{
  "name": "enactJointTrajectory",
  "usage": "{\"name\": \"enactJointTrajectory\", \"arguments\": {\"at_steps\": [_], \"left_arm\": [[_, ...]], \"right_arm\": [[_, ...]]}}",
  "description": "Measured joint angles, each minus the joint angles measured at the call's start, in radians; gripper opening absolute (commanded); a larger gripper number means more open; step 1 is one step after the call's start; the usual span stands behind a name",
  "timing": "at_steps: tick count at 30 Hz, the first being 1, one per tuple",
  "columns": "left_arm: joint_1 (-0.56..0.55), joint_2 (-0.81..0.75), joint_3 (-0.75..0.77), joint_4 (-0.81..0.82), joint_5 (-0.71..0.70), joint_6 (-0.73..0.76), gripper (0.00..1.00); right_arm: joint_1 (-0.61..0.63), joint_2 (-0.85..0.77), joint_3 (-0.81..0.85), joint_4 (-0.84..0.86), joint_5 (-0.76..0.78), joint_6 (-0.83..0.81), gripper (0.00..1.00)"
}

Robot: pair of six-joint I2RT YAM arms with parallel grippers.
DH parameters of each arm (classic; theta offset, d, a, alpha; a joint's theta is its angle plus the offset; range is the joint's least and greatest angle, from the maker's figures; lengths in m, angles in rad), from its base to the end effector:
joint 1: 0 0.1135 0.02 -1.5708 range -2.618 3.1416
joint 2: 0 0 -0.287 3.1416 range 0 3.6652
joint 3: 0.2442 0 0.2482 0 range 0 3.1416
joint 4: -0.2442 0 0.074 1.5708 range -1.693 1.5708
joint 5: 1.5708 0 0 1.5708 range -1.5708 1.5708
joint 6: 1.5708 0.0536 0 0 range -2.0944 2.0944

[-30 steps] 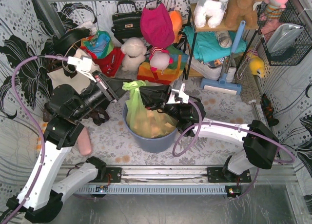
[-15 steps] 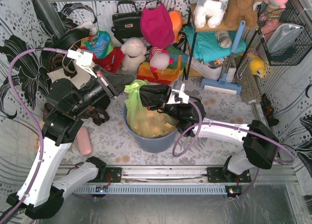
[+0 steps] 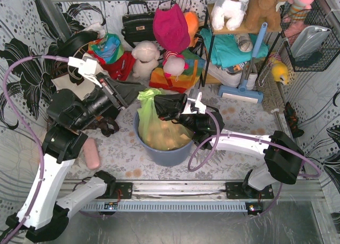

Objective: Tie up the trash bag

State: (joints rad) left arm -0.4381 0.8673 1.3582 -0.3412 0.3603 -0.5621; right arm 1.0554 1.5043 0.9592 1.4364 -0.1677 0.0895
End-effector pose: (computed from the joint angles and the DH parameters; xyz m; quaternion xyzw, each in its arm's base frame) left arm 0.1199 -0.0770 0.5173 0.0958 0.6489 -0.4601 0.5984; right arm 0.1488 0.2808 0.4250 -0.2241 0.2574 0.5324 0.7746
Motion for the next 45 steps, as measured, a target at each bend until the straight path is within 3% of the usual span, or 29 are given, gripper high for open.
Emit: {"name": "enactJointTrajectory", "arguments": {"at_steps": [9,24,30,37,40,45], "left_arm": [[0.000,-0.097,-0.078,-0.037,-0.111,-0.029,0.50],[0.000,-0.071,-0.185,0.108,-0.055,-0.151,0.45],[0.000,-0.050,-0.187,0.153,-0.021,-0.176,0.31],[0.000,-0.043,-0.188,0.198,0.010,-0.200,0.03],[0.000,-0.045,-0.188,0.209,0.011,-0.203,0.01],[0.000,-0.056,-0.185,0.217,0.011,-0.199,0.00]], "right_arm": [[0.000,0.000,0.000,0.018,0.007,0.000,0.00],[0.000,0.000,0.001,0.024,0.005,0.000,0.00],[0.000,0.000,0.001,0.024,0.002,0.001,0.00],[0.000,0.000,0.001,0.024,0.002,0.001,0.00],[0.000,0.000,0.001,0.024,0.003,0.000,0.06],[0.000,-0.001,-0.002,0.032,0.003,0.001,0.07]]}}
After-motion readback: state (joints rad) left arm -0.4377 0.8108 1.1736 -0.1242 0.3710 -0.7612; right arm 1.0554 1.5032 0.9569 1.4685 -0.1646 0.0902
